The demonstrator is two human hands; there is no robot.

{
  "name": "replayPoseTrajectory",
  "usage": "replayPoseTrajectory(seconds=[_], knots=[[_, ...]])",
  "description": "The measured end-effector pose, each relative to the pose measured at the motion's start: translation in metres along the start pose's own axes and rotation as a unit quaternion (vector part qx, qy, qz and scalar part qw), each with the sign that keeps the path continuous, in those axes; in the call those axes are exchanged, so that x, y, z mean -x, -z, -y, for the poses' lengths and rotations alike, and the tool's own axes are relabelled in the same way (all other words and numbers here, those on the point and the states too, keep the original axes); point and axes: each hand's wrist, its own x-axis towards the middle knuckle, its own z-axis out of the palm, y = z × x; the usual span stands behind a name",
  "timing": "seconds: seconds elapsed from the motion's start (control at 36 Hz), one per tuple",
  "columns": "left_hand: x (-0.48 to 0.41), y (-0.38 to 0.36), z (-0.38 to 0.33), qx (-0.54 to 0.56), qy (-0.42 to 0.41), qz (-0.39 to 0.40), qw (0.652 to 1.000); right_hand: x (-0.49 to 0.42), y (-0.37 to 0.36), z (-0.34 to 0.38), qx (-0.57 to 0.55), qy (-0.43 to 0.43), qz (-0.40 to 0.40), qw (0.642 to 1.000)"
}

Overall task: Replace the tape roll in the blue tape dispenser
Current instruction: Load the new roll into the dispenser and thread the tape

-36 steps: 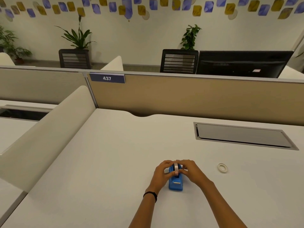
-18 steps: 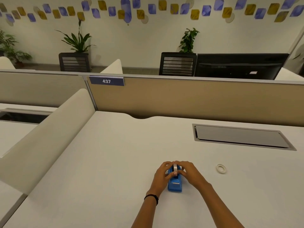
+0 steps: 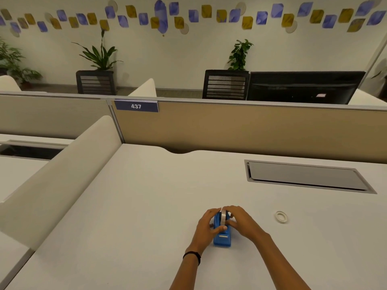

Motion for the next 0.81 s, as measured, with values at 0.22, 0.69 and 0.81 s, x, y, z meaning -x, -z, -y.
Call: replayPoseTrajectory(seconds=[0.22,0.69,0.81], knots=[[-0.002,0.0,-0.001,-0.004,0.01,-0.007,1.0,-0.007,0.0,0.0,0.019,0.001,0.013,1.0],[-0.006,0.0,0.001,-0.013,0.02,-0.025,0.999,-0.019,-0.002,0.003,0.058,-0.023,0.027,0.998],[-0.006,-0.002,0.004,-0.016,0.018,-0.026,0.999,-0.019,-0.001,0.002,0.062,-0.031,0.027,0.997]])
